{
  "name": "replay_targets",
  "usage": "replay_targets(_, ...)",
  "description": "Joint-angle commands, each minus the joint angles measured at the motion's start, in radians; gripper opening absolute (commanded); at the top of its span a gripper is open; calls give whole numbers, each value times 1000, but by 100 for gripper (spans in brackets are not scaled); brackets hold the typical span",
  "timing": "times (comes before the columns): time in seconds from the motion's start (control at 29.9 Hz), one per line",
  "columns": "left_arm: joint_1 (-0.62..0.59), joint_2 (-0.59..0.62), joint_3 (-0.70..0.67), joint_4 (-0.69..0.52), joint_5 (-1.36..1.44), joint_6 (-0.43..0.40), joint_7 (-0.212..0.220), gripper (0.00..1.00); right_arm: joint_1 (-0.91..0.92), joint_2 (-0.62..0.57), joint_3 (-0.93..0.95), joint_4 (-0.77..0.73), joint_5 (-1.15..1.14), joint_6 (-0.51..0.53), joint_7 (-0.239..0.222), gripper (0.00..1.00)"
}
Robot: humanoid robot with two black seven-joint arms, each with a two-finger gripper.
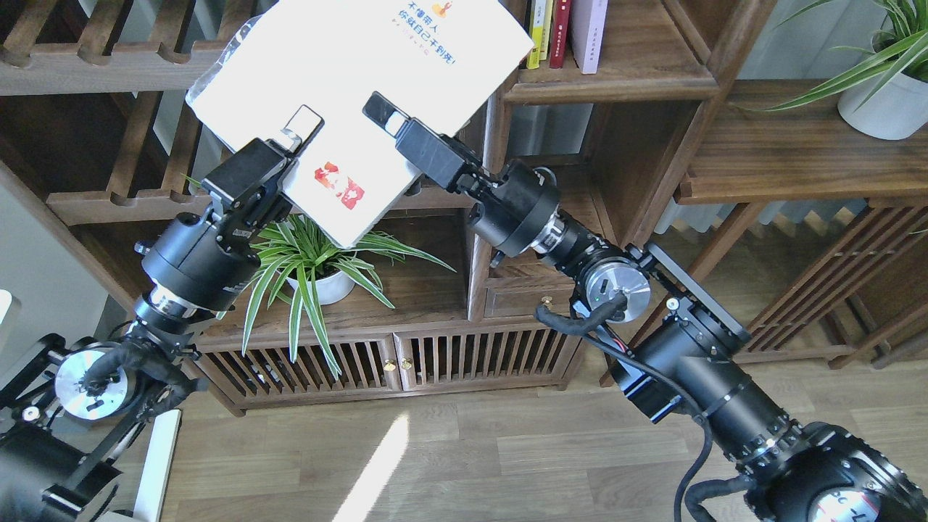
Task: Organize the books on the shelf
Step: 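Grasp the white book with the right gripper and release the left gripper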
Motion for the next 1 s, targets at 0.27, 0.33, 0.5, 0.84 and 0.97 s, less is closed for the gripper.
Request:
replay_targets(0.27,-2,2,-11,1,2,0,2,61,2,0,0,-2,15,0,-4,5)
replay_targets(0.33,-2,3,-20,-7,2,0,7,65,2,0,0,-2,15,0,-4,5)
replay_targets(0.5,1,5,-61,-13,51,0,11,81,3,0,0,-2,15,0,-4,5)
replay_targets(0.84,69,11,-83,-27,102,0,13,98,5,0,11,-2,15,0,-4,4)
replay_targets(0.97,80,11,-91,-27,107,0,11,98,5,0,16,-2,15,0,-5,4)
